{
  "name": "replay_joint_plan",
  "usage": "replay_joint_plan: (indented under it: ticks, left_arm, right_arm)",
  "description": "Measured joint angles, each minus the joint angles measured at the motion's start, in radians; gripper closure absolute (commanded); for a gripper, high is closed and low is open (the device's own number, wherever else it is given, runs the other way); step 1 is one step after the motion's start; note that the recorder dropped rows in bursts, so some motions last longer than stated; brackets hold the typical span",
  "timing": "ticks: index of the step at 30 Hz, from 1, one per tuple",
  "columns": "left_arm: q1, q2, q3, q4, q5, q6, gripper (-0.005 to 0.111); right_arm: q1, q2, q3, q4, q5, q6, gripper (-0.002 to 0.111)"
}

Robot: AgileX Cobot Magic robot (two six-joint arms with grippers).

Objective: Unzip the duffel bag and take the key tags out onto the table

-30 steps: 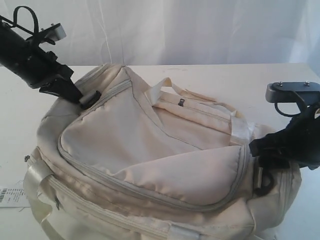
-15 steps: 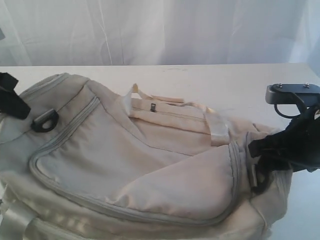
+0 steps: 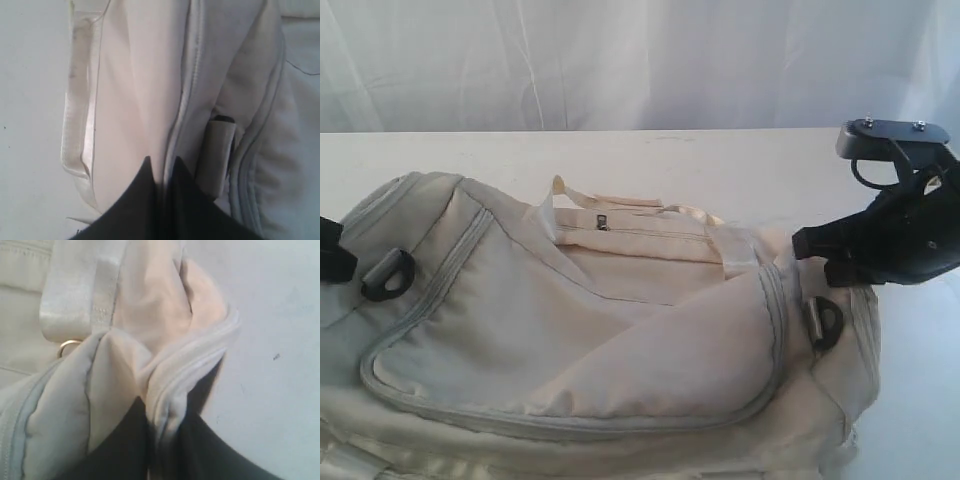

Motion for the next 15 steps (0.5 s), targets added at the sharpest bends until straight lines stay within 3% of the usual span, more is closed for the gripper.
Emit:
replay_joint_plan:
  ticks: [5,13,15]
  left_arm:
    - [0.0,0.029,0.022,-0.141,-0.038,0.094,0.107]
    - [0.0,0.058,0.025,-0.178,-0.074,0.124,0.107]
    - [0.0,0.062,0.025,-0.185,-0.074,0.124,0.106]
  right_arm:
    - [0.0,0.123,-0.076,-0.01,0.0,-0.025,0.108]
    - [0.0,0.155,-0.205,-0.073,-0.02,-0.029,0.107]
    - [0.0,0.155,-0.207,-0.089,0.004,-0.029,0.095]
